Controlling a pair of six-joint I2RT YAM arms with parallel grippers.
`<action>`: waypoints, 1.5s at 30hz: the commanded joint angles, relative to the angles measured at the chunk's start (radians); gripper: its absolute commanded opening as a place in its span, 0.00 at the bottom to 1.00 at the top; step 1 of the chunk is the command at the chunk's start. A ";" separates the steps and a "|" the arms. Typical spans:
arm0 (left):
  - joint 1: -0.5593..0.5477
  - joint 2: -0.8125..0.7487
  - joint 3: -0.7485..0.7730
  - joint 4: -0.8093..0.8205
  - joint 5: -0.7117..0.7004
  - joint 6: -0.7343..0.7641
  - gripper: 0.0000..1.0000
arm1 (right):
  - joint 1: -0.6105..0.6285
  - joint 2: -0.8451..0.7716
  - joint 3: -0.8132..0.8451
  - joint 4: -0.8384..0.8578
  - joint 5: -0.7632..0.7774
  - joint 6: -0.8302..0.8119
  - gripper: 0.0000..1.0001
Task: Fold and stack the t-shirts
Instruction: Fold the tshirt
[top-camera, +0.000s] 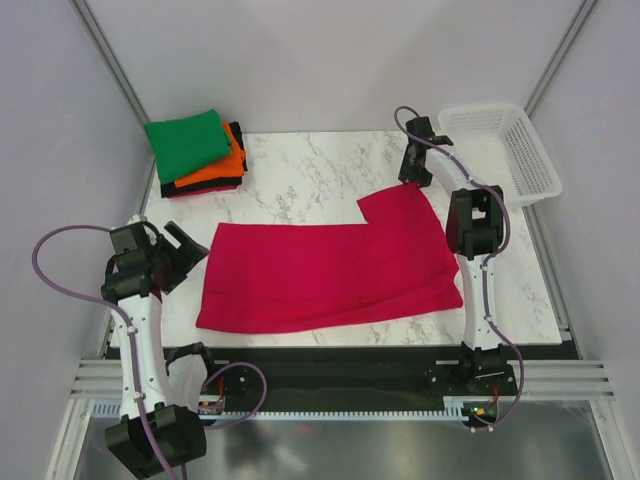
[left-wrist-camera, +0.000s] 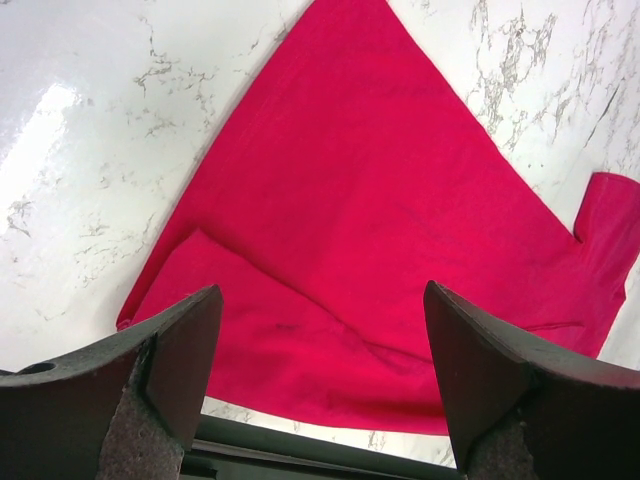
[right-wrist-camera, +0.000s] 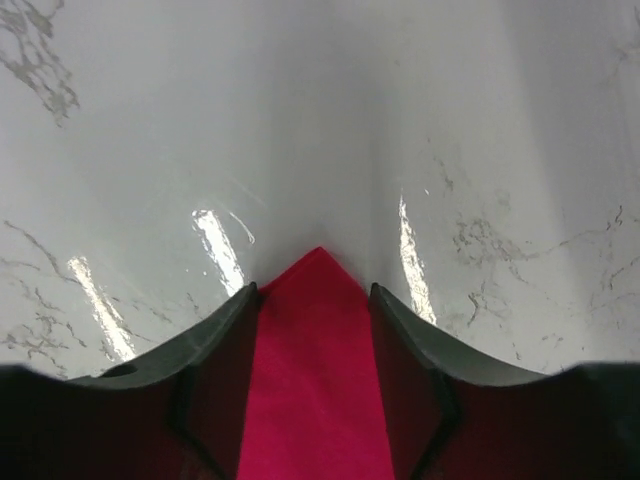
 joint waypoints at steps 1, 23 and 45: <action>0.002 0.004 0.010 0.027 0.007 0.041 0.88 | 0.009 -0.044 -0.067 0.042 0.024 -0.003 0.51; -0.202 0.865 0.439 0.278 -0.195 -0.014 0.80 | 0.112 -0.488 -0.607 0.206 -0.112 0.049 0.00; -0.244 1.193 0.607 0.281 -0.257 0.006 0.45 | 0.123 -0.777 -0.891 0.246 -0.180 0.034 0.00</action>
